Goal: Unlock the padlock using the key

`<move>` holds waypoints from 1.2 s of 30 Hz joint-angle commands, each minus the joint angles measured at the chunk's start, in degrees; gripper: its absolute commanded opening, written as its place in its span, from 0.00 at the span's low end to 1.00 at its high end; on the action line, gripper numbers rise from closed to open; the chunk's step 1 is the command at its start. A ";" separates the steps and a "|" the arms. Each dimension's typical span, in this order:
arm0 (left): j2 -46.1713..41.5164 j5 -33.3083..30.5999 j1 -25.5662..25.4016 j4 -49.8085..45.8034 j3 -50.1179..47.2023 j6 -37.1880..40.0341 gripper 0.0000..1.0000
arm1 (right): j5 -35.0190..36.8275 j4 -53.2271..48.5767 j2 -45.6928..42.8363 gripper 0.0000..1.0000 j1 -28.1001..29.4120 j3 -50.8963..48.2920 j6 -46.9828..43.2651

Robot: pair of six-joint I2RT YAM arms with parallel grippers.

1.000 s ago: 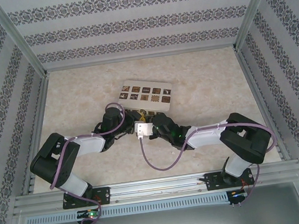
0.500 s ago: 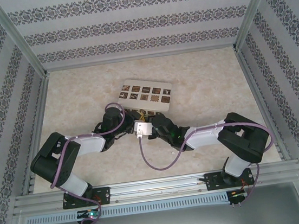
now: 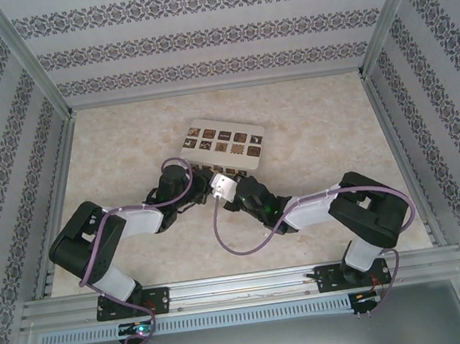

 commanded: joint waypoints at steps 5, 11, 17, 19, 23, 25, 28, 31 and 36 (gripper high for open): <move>0.26 2.77 -3.18 5.71 -0.77 -0.55 0.00 | 2.30 12.53 3.36 0.00 -0.02 -1.47 13.41; -0.15 1.61 -3.18 4.09 -0.92 0.54 0.06 | 4.43 12.62 3.34 0.00 0.24 -2.02 14.89; -3.21 -0.30 -3.09 -1.79 -0.52 4.01 0.26 | 5.52 14.54 2.74 0.00 0.04 -3.92 19.89; -4.90 -1.31 -2.93 -4.59 -0.40 5.49 0.32 | 5.32 14.69 1.94 0.00 -0.25 -5.02 23.20; -8.79 -2.83 -2.31 -9.52 -0.33 8.37 0.40 | 3.96 14.82 -0.11 0.00 -1.48 -7.63 29.52; -11.23 -3.56 -2.04 -12.60 -0.10 10.61 0.45 | 2.31 14.65 -1.53 0.00 -2.88 -9.41 34.06; -15.21 -5.42 -1.83 -18.07 0.68 15.03 0.49 | -0.15 14.39 -3.57 0.00 -5.13 -12.02 41.07; -19.98 -8.74 -1.63 -24.10 1.62 20.13 0.51 | -1.32 13.78 -5.22 0.00 -6.31 -13.97 46.13; -28.78 -14.76 -1.51 -33.27 3.54 28.65 0.55 | -3.31 13.24 -8.39 0.00 -8.94 -18.69 54.42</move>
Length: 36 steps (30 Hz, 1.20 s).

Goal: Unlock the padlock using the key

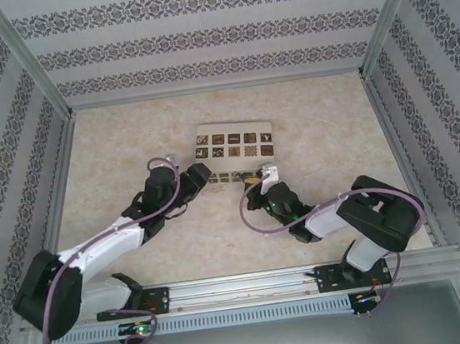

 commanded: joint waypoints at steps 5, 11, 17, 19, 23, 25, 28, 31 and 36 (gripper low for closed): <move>-11.13 -11.81 0.50 -15.76 3.88 15.37 0.57 | -3.86 -1.10 -4.87 0.00 -3.07 -4.19 13.78; -16.49 -15.91 0.46 -17.76 2.97 18.64 0.60 | -7.51 -3.72 -6.50 0.00 -5.47 -5.20 21.38; -17.24 -16.63 0.50 -17.64 2.54 19.49 0.62 | -8.69 -4.03 -6.21 0.00 -6.43 -6.56 29.25; -17.08 -16.51 0.50 -17.18 2.31 19.50 0.62 | -8.91 -3.65 -5.67 0.00 -6.38 -6.79 31.10; -17.00 -16.58 0.49 -16.64 2.11 19.66 0.63 | -8.46 -1.68 -3.92 0.00 -6.28 -7.47 34.94; -16.97 -16.47 0.50 -16.67 2.14 19.73 0.63 | -8.20 -0.25 -2.57 0.00 -6.34 -7.88 36.32; -17.00 -16.33 0.49 -16.67 2.01 19.79 0.64 | -8.21 1.58 -0.49 0.00 -6.23 -7.98 37.72; -16.97 -16.41 0.50 -16.73 1.90 20.02 0.64 | -8.45 3.69 1.99 0.00 -5.86 -7.68 38.94; -16.96 -16.56 0.50 -16.74 2.07 20.34 0.64 | -8.16 6.57 6.48 0.00 -5.11 -7.10 40.59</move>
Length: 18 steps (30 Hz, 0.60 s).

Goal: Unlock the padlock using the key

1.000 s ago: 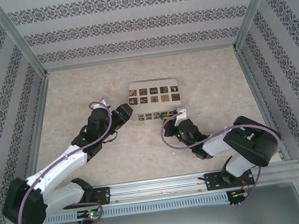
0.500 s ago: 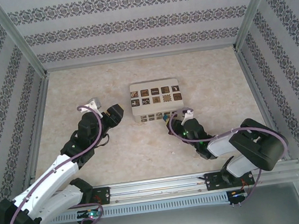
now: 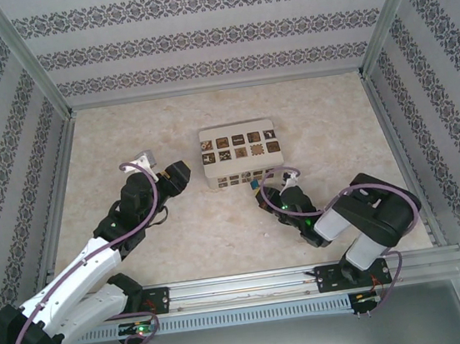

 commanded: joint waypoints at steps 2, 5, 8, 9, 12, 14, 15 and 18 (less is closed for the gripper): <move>-0.48 -1.14 0.50 -0.75 -0.36 1.79 0.64 | 1.30 1.24 4.02 0.00 0.34 -0.33 2.76; -0.54 -1.36 0.50 -1.25 -0.16 2.15 0.64 | 1.27 2.26 5.31 0.03 0.37 -0.33 2.85; -0.50 -1.47 0.50 -1.58 -0.20 2.44 0.64 | 1.52 2.55 5.53 0.09 0.43 -0.50 2.86; -0.41 -1.39 0.49 -1.65 -0.11 2.64 0.64 | 1.78 2.55 5.39 0.12 0.43 -0.59 2.86; -0.02 -0.92 0.50 -2.17 0.48 3.30 0.64 | 2.45 2.31 4.61 0.20 0.43 -0.94 2.87; 0.32 -0.60 0.50 -2.54 0.88 3.79 0.64 | 2.79 1.62 3.66 0.24 0.43 -1.11 2.56; 0.49 -0.52 0.50 -2.57 0.92 3.85 0.64 | 2.86 1.19 3.15 0.25 0.42 -1.14 2.39; 0.85 -0.25 0.50 -2.47 1.23 4.02 0.64 | 3.45 -0.44 1.00 0.30 0.49 -1.50 1.58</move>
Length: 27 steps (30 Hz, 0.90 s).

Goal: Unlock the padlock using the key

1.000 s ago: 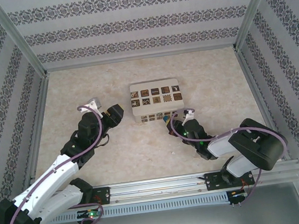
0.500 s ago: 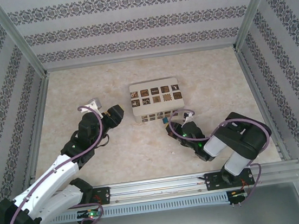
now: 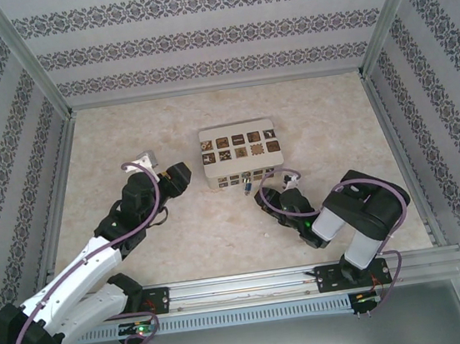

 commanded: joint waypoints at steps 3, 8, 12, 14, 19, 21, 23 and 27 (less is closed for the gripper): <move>0.76 0.23 0.59 -1.61 1.42 2.00 0.65 | 2.46 -4.42 -4.82 0.36 0.23 -1.29 -1.94; 2.14 1.80 0.92 -1.08 1.78 2.29 0.69 | 3.08 -11.61 -12.20 0.50 -0.03 -1.18 -6.76; 4.55 6.34 2.03 -0.51 2.61 2.74 0.71 | 5.28 -17.51 -19.72 0.64 -0.30 -1.75 -9.04; 6.06 8.90 2.90 0.33 2.92 2.51 0.71 | 5.54 -21.61 -24.32 0.69 -0.70 -1.54 -11.09; 8.95 13.37 4.55 2.81 2.84 1.25 0.72 | 5.82 -33.73 -35.23 0.83 -1.35 -0.26 -16.20; 10.03 14.74 5.34 3.60 2.99 0.82 0.72 | 5.68 -36.66 -38.84 0.91 -1.73 -0.22 -17.40; 11.42 16.65 6.35 3.95 3.54 0.53 0.72 | 4.62 -38.72 -42.06 0.98 -2.52 -0.47 -18.54; 14.80 21.08 8.34 4.98 4.94 0.11 0.72 | -1.39 -41.04 -45.36 0.98 -5.03 -0.09 -21.45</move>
